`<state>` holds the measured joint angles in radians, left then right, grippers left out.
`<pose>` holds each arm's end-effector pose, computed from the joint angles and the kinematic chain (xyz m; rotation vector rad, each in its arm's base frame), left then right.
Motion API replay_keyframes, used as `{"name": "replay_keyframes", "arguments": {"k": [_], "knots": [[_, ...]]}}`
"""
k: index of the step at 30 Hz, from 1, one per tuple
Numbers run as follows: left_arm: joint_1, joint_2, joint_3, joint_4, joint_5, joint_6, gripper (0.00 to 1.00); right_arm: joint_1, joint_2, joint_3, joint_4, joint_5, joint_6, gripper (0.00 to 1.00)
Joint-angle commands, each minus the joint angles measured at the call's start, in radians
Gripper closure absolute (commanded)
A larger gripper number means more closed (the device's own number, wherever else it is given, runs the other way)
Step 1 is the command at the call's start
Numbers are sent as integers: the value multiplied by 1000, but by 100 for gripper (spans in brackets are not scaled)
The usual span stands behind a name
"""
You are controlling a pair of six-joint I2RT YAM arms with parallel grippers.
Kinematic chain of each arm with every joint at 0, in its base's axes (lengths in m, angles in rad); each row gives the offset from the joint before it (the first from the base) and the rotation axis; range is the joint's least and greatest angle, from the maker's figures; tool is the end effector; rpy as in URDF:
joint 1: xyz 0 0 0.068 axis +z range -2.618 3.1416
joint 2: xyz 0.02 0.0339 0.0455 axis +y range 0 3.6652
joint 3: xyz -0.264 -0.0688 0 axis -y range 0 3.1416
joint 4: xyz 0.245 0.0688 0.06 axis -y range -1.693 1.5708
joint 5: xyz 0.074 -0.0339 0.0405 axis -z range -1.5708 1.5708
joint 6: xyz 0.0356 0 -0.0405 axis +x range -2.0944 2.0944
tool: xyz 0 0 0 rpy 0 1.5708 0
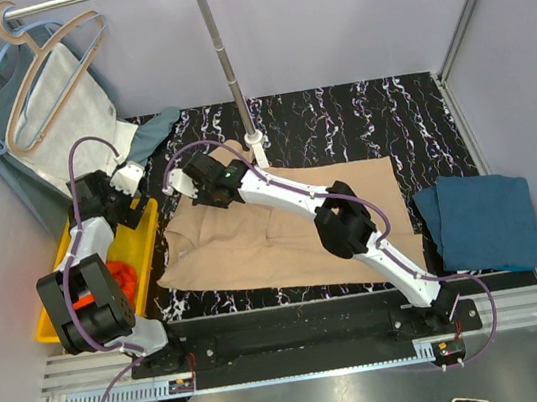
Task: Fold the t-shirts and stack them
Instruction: Fold the tshirt
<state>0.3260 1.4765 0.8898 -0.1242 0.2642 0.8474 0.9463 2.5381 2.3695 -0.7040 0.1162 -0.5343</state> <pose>0.3009 0.0919 0.2199 0.7183 2.1563 0.3249 0.3303 0.4513 0.1976 -1.6046 1.8327 0.0427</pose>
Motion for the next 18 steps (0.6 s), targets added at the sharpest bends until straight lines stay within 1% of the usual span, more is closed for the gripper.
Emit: {"name": "replay_keyframes", "arguments": {"k": [1, 18], "knots": [[5, -13, -6, 40, -6, 18, 1, -9, -12, 57, 12, 36, -18, 100], [4, -12, -15, 43, -11, 27, 1, -37, 2, 77, 12, 59, -32, 100]]}}
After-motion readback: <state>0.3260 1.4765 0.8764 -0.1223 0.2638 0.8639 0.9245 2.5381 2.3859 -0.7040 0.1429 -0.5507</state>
